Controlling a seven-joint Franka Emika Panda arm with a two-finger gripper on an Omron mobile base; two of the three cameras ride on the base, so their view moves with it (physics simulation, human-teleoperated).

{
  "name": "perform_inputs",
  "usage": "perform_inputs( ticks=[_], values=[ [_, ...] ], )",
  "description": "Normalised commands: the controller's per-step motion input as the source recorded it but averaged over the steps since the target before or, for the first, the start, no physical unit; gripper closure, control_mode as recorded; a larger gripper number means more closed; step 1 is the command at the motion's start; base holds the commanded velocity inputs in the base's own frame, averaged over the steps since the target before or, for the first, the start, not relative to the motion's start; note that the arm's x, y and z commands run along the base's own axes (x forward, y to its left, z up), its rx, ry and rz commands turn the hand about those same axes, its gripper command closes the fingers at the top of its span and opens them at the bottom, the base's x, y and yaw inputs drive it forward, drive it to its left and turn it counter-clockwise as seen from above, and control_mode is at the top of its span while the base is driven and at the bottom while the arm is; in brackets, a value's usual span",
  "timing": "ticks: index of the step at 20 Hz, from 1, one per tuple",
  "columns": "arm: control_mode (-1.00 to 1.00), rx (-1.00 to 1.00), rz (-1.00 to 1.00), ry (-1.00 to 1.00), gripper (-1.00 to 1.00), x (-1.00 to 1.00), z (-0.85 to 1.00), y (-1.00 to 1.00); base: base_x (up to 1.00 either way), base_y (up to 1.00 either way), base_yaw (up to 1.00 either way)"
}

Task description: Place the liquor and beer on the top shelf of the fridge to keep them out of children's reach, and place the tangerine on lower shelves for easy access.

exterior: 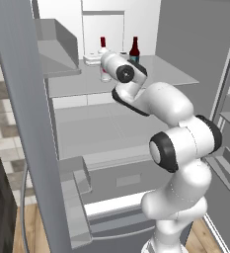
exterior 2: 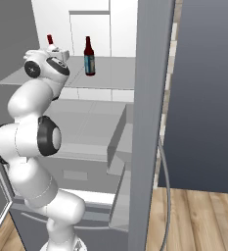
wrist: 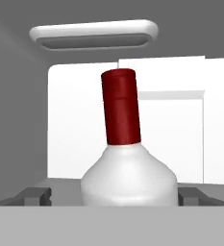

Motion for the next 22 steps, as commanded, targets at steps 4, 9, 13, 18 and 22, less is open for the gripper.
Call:
perform_inputs(
  ticks=[4,9,13,18,22],
  values=[
    [-1.00,0.00,0.01,0.00,-1.00,-0.37,0.21,0.00,0.00,0.00,0.00],
    [-1.00,0.00,0.00,0.03,-1.00,-0.10,0.07,0.00,0.00,0.00,0.00],
    [-1.00,0.00,0.00,0.04,-1.00,0.00,0.14,-0.02,0.00,0.00,0.00],
    [-1.00,0.00,0.00,0.02,-1.00,0.08,0.27,0.00,0.00,0.00,0.00],
    [-1.00,0.00,0.00,0.02,-1.00,0.14,0.42,0.00,0.00,0.00,0.00]
  ],
)
